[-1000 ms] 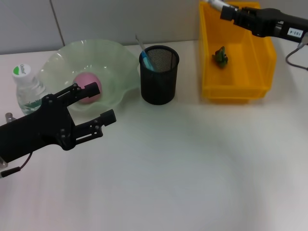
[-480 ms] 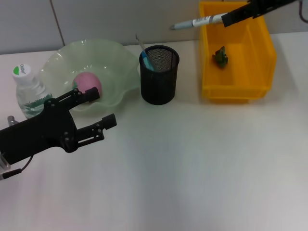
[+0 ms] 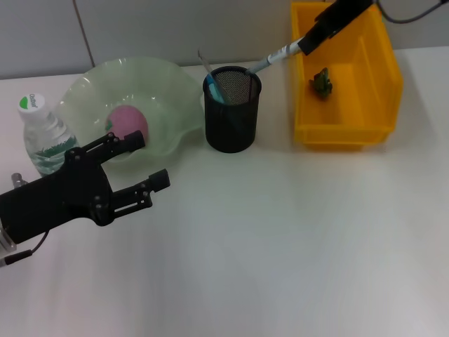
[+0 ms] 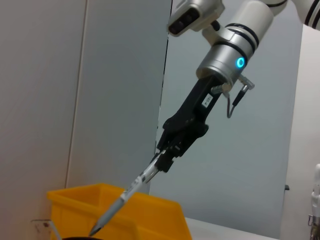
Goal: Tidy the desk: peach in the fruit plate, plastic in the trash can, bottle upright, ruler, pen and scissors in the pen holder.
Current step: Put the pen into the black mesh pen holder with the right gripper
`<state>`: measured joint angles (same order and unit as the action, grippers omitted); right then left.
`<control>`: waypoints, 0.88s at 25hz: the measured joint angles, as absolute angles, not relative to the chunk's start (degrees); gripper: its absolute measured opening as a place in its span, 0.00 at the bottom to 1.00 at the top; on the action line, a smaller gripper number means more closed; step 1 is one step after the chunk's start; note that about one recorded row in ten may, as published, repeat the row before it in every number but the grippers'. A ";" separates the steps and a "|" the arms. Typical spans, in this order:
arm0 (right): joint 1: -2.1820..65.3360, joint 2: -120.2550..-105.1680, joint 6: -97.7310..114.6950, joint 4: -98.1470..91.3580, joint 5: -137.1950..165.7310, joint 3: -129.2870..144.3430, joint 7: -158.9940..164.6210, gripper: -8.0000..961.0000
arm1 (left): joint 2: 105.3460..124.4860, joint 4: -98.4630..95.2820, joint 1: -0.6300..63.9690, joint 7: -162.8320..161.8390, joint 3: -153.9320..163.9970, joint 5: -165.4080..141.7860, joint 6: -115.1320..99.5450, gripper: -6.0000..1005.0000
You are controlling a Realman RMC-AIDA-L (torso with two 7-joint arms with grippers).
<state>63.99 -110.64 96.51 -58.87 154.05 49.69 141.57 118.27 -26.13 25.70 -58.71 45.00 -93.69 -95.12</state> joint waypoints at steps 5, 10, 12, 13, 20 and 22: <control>66.31 -110.82 91.61 -52.82 154.78 53.32 142.05 0.13 | 118.37 -26.05 25.25 -58.61 45.00 -93.69 -94.89 0.80; 68.85 -112.07 86.31 -47.17 157.16 55.11 142.30 0.13 | 118.39 -26.02 24.80 -58.61 45.00 -93.69 -94.88 0.80; 70.59 -113.19 83.28 -44.18 159.98 55.16 142.95 0.14 | 118.39 -26.01 24.62 -58.61 45.00 -93.69 -94.89 0.80; 70.59 -113.19 83.28 -44.18 159.98 55.16 142.95 0.14 | 118.39 -26.01 24.62 -58.61 45.00 -93.69 -94.89 0.80; 72.24 -115.07 79.40 -41.03 162.72 55.85 144.13 0.16 | 118.39 -26.01 24.25 -58.62 45.00 -93.64 -94.90 0.80; 72.20 -115.15 78.99 -40.94 162.76 55.92 144.55 0.17 | 118.39 -26.01 24.17 -58.62 44.99 -93.63 -94.99 0.80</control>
<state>72.20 -115.15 78.99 -40.94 162.76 55.92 144.55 118.39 -26.01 24.17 -58.62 44.99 -93.63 -94.99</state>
